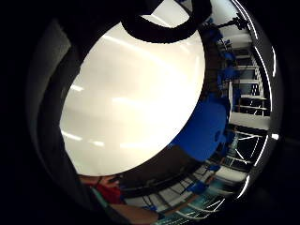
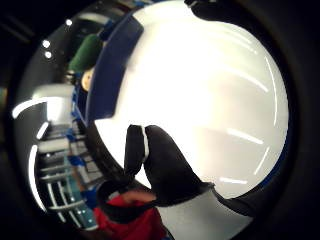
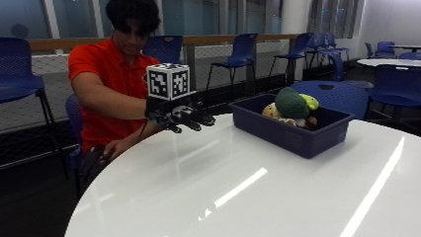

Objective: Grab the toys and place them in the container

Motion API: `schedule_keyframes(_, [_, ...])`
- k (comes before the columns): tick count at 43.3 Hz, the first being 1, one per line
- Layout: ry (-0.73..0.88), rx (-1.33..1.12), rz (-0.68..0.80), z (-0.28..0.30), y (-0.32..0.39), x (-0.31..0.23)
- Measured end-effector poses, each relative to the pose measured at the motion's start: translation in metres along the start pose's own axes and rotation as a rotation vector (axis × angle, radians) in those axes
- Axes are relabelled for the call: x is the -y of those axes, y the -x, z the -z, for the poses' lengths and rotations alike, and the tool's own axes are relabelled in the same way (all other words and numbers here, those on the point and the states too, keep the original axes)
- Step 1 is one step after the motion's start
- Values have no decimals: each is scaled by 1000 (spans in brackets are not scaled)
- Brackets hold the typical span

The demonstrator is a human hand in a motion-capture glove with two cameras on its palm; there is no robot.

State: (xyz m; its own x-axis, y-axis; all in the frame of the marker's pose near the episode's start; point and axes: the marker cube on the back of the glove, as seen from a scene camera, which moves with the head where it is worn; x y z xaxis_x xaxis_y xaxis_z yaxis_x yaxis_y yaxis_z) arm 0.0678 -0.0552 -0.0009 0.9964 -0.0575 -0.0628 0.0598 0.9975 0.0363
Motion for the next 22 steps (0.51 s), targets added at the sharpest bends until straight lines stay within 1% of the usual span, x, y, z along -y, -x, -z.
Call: schedule_keyframes(22, [22,26,-10,2,-14,-11])
